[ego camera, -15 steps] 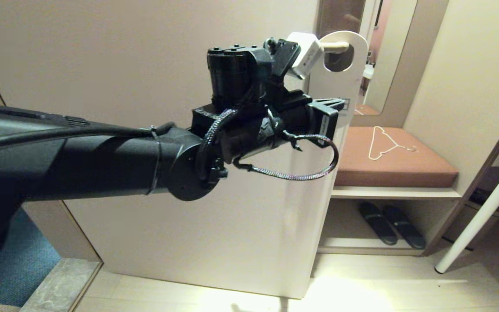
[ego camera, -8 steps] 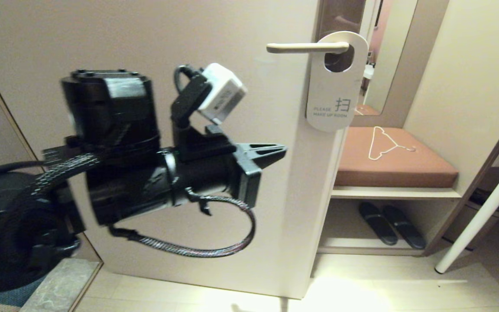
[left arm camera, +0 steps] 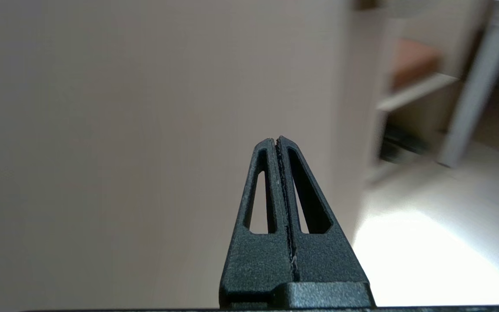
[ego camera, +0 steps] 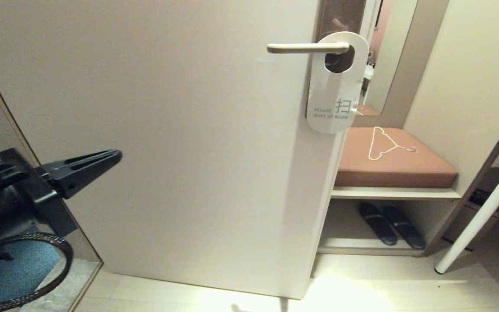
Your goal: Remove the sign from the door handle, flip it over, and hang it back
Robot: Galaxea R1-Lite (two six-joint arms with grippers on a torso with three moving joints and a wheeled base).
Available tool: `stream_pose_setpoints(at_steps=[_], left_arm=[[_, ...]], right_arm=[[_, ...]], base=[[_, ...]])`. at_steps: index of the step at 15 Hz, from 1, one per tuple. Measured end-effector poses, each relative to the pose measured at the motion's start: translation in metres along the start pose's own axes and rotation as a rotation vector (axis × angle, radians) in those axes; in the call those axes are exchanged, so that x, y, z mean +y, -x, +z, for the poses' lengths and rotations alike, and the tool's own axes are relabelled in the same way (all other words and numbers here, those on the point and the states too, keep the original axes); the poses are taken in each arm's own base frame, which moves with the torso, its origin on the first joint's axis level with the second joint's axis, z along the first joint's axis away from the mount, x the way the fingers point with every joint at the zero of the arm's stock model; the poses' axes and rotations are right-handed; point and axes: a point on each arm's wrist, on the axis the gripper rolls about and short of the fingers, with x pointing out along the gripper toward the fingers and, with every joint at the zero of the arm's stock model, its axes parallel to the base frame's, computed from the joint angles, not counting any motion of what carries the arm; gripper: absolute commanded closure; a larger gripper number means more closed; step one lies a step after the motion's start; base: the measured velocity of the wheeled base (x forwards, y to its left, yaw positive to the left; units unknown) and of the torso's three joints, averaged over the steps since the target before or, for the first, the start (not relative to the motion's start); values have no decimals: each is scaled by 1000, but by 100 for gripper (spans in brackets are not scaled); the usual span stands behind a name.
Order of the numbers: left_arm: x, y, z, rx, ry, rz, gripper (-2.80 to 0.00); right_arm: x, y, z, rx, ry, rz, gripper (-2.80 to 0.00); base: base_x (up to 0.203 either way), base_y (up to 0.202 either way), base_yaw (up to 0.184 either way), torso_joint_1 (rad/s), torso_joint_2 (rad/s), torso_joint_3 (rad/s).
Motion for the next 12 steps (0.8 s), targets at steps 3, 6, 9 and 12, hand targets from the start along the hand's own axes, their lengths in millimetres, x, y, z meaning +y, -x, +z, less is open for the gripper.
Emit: stream_pose_setpoints(at_steps=[3,6,9,12], left_arm=[[7,38,-10,-20,1,159,0],[-4,69,-27,-42,21,212,0],[-22,100,-57,-51,25,242,0],[-37,125,-82,-47,25,297,0]], right_arm=[[0,0,0,-1,0,0,0],[0,0,0,-1,0,0,0],[0,0,0,-1,0,0,0],[0,0,0,-1,0,0,0]], base=[[0,0,0,0,0,0],[0,0,0,0,0,0],[0,0,0,0,0,0],[0,0,0,0,0,0]])
